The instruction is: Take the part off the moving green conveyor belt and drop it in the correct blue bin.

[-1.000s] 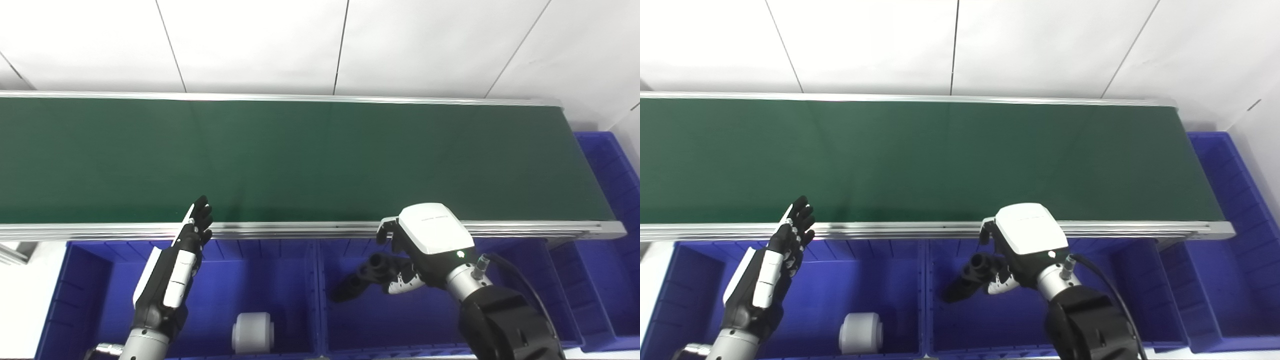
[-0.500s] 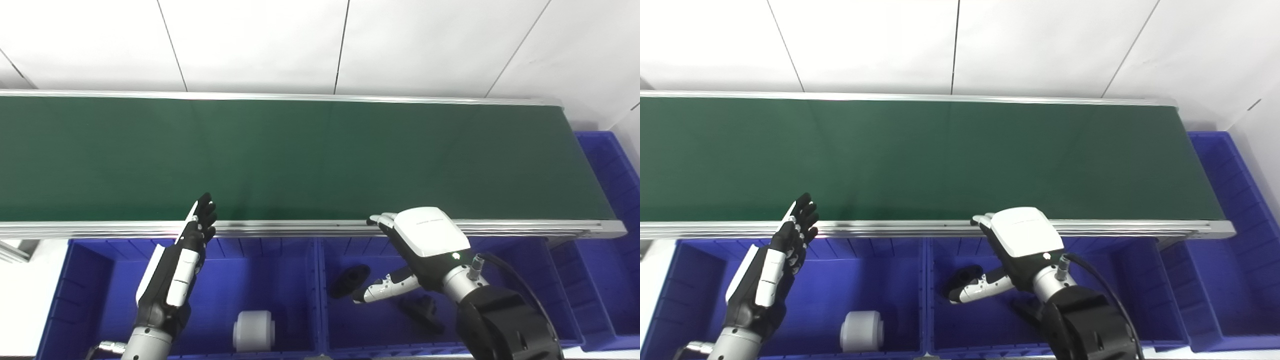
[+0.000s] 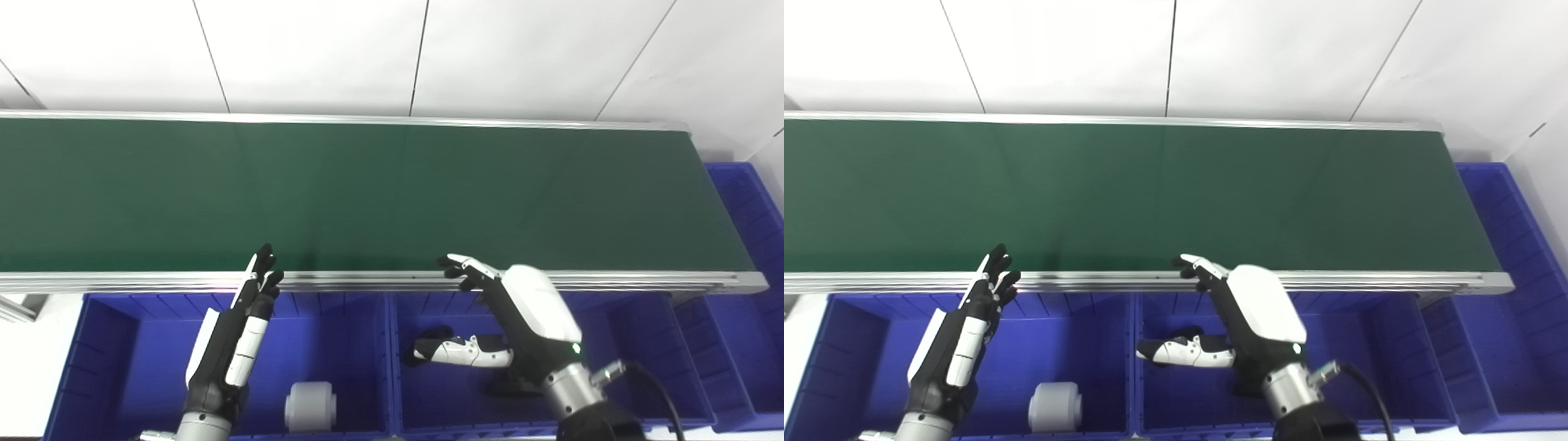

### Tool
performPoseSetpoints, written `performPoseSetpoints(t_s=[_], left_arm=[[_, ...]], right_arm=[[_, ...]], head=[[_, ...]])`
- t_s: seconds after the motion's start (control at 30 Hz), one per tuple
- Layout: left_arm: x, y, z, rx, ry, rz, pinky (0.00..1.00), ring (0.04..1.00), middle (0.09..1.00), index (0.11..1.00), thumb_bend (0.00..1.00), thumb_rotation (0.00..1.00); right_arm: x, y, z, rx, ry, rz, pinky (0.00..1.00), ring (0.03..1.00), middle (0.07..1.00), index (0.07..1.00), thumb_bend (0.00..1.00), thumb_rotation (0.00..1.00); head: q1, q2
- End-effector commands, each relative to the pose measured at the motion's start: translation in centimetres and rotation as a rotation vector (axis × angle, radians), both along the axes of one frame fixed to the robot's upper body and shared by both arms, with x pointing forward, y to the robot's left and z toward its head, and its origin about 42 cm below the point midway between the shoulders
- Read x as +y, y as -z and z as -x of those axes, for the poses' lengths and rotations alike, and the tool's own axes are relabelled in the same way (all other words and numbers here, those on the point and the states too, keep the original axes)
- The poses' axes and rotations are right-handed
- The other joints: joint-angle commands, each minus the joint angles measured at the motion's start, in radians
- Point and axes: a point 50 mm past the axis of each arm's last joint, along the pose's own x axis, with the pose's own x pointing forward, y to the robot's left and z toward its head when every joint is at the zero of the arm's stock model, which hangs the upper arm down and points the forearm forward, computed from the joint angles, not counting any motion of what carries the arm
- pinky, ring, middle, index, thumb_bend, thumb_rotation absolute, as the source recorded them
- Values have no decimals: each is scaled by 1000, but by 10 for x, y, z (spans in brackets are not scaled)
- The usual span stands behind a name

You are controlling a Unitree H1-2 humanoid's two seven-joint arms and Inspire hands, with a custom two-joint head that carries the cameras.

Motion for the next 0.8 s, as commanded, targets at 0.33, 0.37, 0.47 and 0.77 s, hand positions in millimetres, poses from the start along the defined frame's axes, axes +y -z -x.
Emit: performPoseSetpoints(t_s=[0.33,0.37,0.47,0.77], left_arm=[[-15,9,12,-100,-40,-67,952,955,1000,1000,700,1000],[-15,10,13,-105,-44,-69,951,955,1000,1000,700,1000],[-15,11,15,-112,-51,-71,941,951,1000,1000,687,1000],[-20,13,20,-118,-61,-70,961,947,998,1000,681,1000]], right_arm=[[-6,31,4,-214,502,-816,794,849,892,911,828,890],[-4,37,7,-222,501,-830,796,852,896,918,828,885],[0,51,14,-228,491,-839,784,852,907,904,796,898],[3,71,17,-240,417,-777,814,845,920,900,754,985]], head=[[111,-71],[116,-76],[109,-84],[116,-105]])
